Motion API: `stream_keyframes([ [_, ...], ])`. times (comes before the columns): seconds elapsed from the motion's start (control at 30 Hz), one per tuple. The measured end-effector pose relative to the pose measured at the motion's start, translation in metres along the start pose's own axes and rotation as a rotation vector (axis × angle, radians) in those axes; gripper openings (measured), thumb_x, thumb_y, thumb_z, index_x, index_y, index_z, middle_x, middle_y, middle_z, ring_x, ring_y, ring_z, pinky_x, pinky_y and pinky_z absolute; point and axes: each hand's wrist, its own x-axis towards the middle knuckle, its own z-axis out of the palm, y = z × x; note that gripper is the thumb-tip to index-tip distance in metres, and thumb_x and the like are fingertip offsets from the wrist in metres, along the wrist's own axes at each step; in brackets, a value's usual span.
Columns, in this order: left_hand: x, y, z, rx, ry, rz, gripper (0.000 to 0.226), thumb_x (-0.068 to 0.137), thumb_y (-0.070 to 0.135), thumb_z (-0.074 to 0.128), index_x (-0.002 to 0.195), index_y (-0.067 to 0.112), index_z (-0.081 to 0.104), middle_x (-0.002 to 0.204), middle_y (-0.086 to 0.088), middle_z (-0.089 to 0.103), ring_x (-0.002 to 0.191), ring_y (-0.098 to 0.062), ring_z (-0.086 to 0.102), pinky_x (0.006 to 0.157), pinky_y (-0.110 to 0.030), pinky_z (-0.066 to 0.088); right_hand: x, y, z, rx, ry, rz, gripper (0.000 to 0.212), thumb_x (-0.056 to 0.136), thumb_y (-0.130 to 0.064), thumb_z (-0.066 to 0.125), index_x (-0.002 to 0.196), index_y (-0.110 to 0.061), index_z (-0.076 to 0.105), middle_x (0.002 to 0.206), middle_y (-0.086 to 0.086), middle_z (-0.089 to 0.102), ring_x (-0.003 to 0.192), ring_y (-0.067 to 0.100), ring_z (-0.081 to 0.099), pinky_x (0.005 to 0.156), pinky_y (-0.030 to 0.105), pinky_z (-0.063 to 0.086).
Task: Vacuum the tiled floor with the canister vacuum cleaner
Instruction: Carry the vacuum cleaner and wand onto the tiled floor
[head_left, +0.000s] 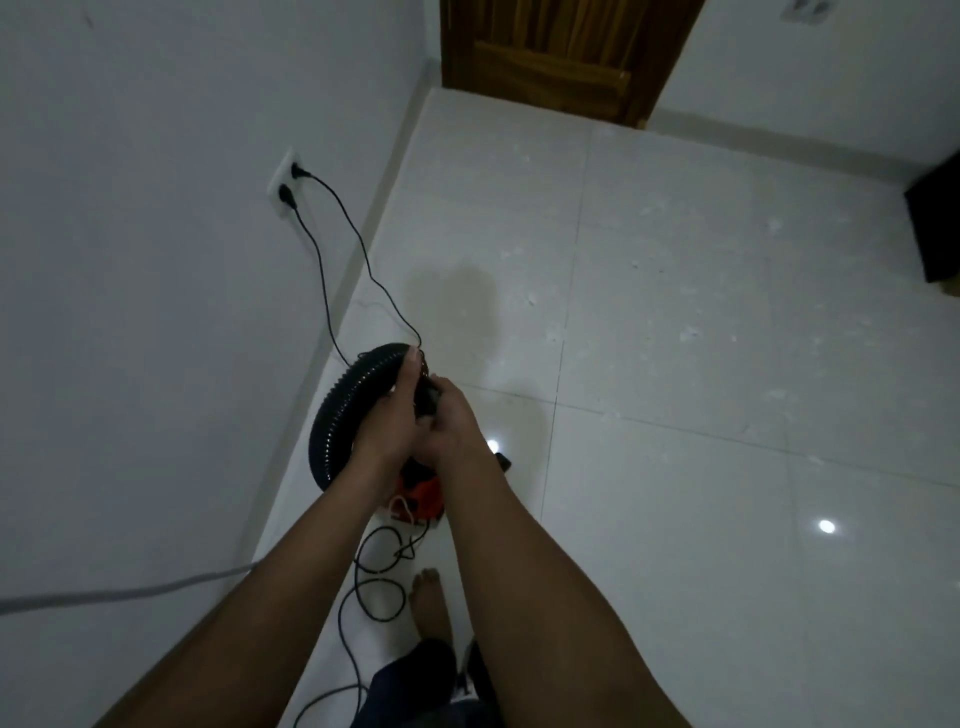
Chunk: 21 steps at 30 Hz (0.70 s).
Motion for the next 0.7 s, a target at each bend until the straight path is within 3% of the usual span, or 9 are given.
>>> stream_keyframes([
  [0.07,-0.013,0.000,-0.022,0.241,-0.142,0.058,0.052,0.099,0.054,0.042,0.127,0.015,0.061,0.123,-0.009,0.067,0.113,-0.022,0.063,0.100,-0.040,0.049,-0.009,-0.002,0.001,-0.077,0.028,-0.051,0.044,0.087,-0.037,0.059,0.122,-0.012,0.063,0.093,0.008,0.070,0.109,0.029,0.062,0.086,0.039,0.052],
  [0.17,-0.030,-0.006,-0.054,0.650,-0.206,0.285,0.029,0.095,0.044,0.055,0.085,0.021,0.071,0.078,0.001,0.072,0.068,-0.007,0.065,0.067,-0.029,0.051,-0.029,0.000,0.006,-0.068,0.055,0.024,0.031,0.097,-0.032,0.052,0.094,-0.005,0.065,0.065,0.014,0.071,0.077,0.032,0.068,0.056,0.032,0.055],
  [0.23,-0.049,-0.004,-0.063,0.710,0.068,0.496,0.032,0.089,0.050,0.061,0.069,0.026,0.063,0.063,0.006,0.065,0.056,-0.005,0.059,0.055,-0.027,0.045,-0.036,0.006,0.012,-0.138,0.086,-0.007,0.025,0.089,-0.035,0.062,0.091,-0.010,0.068,0.069,0.009,0.074,0.075,0.027,0.067,0.067,0.035,0.054],
  [0.27,-0.055,-0.003,-0.065,0.725,0.252,0.616,0.032,0.086,0.055,0.062,0.071,0.027,0.059,0.065,0.009,0.062,0.059,-0.006,0.058,0.054,-0.027,0.044,-0.033,0.013,0.010,-0.212,0.064,-0.026,0.027,0.081,-0.035,0.070,0.097,-0.014,0.070,0.080,0.006,0.075,0.081,0.026,0.069,0.075,0.036,0.056],
  [0.33,-0.056,-0.009,-0.073,0.791,0.463,0.699,0.035,0.079,0.059,0.067,0.092,0.027,0.058,0.086,0.010,0.057,0.079,-0.011,0.055,0.062,-0.031,0.049,-0.010,0.026,0.005,-0.172,0.122,0.103,0.056,0.068,-0.026,0.084,0.119,-0.010,0.066,0.101,0.012,0.072,0.091,0.028,0.070,0.077,0.038,0.059],
  [0.4,-0.042,-0.029,-0.084,0.804,0.364,0.490,0.063,0.073,0.058,0.074,0.123,0.027,0.050,0.110,0.004,0.051,0.102,-0.015,0.052,0.077,-0.037,0.052,-0.011,0.034,0.011,-0.202,0.151,0.165,0.054,0.074,-0.022,0.085,0.118,-0.001,0.062,0.109,0.020,0.070,0.102,0.033,0.068,0.087,0.044,0.058],
  [0.5,-0.029,-0.060,-0.094,0.526,0.079,0.180,0.069,0.079,0.044,0.077,0.134,0.023,0.042,0.109,0.005,0.056,0.094,-0.009,0.060,0.071,-0.025,0.050,-0.020,0.037,0.015,-0.203,0.146,0.177,0.023,0.090,-0.019,0.072,0.096,0.000,0.059,0.097,0.021,0.066,0.104,0.033,0.065,0.106,0.045,0.047],
  [0.63,-0.029,-0.093,-0.094,0.251,0.052,0.114,0.065,0.087,0.032,0.072,0.141,0.031,0.036,0.109,0.004,0.064,0.092,-0.021,0.070,0.082,-0.041,0.059,-0.023,0.039,0.014,-0.234,0.143,0.204,0.018,0.095,-0.013,0.066,0.086,-0.001,0.057,0.084,0.018,0.063,0.077,0.028,0.063,0.077,0.035,0.057],
  [0.7,-0.033,-0.105,-0.090,0.206,0.081,0.087,0.072,0.088,0.034,0.071,0.145,0.036,0.027,0.108,-0.002,0.067,0.089,-0.024,0.071,0.082,-0.043,0.059,-0.022,0.041,0.010,-0.327,0.159,0.213,0.020,0.097,-0.010,0.063,0.082,-0.006,0.050,0.085,0.018,0.060,0.090,0.030,0.066,0.080,0.037,0.055],
])
